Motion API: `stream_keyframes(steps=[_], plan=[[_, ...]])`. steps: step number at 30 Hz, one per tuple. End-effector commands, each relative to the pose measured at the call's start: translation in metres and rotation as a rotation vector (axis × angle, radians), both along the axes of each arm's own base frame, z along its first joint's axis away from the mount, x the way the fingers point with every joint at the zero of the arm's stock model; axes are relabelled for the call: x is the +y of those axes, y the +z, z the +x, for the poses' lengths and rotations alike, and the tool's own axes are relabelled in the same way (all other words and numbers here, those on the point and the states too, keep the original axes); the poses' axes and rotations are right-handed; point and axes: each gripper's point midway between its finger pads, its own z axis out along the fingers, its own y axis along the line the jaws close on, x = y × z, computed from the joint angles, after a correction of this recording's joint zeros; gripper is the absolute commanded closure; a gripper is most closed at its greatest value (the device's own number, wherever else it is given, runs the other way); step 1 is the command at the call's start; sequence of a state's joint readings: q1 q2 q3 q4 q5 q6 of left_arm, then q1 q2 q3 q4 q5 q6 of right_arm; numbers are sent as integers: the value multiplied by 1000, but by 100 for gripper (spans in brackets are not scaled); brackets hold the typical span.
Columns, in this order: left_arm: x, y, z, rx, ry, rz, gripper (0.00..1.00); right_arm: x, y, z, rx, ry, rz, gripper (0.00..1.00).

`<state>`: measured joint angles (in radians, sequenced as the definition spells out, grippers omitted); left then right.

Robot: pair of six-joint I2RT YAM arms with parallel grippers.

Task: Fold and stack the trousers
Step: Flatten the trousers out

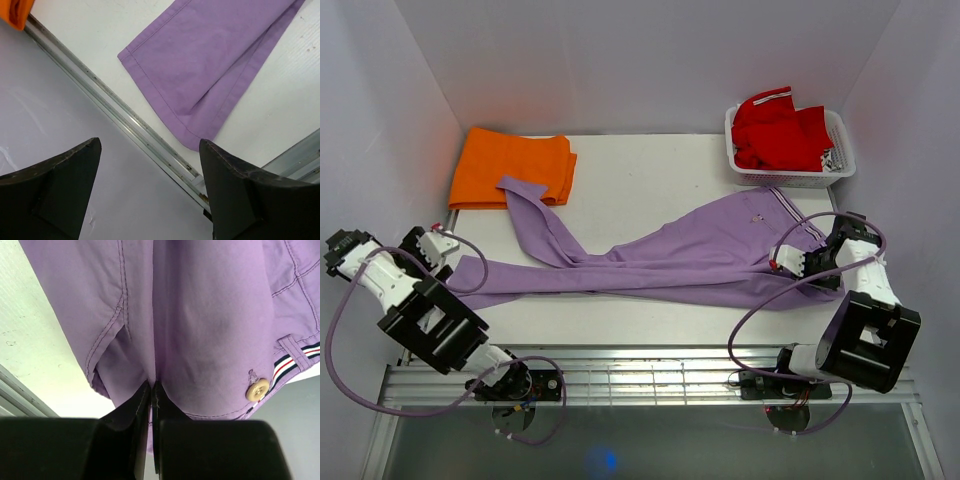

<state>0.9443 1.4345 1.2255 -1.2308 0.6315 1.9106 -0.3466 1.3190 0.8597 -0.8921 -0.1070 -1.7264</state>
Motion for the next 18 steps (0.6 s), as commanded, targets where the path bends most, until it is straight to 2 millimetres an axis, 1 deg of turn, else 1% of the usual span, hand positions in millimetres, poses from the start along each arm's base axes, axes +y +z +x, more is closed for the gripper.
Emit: stream_keyframes(steps=[1,2,3,4,5,7,8,10,11,13,14,15,16,18], plan=[[-9,1,8,7,44,-146,10,-2,-2,3,-7,9,-2,92],[-3,-5,21,6,80,-153,10,-3,-1,5,-11,4,-1,92],[-1,-11,24,29,102,-150,10,-2,-1,7,-11,-1,5,92],[-6,-17,30,54,117,-169,10,-3,-2,7,-3,-7,9,92],[-3,-22,38,50,126,-156,11,-3,-1,9,-6,-8,10,92],[-2,-35,47,72,155,-158,11,-4,4,14,-17,-13,11,92],[-6,-43,59,71,177,-154,11,-3,6,13,-10,-12,19,92],[-4,-57,68,85,213,-142,12,-3,11,18,-17,-11,25,92],[-4,-60,80,67,210,-121,12,-2,13,19,-18,-12,28,92],[-4,-78,82,110,252,-121,13,-3,16,22,-20,-14,27,92],[-6,-83,86,120,249,-112,14,-5,17,23,-20,-16,23,92],[-3,-90,88,122,259,-97,15,-5,17,23,-16,-16,23,92],[-3,-100,89,146,266,-98,17,-6,18,25,-19,-19,23,92],[0,-110,88,169,273,-88,19,-6,18,26,-18,-21,20,92]])
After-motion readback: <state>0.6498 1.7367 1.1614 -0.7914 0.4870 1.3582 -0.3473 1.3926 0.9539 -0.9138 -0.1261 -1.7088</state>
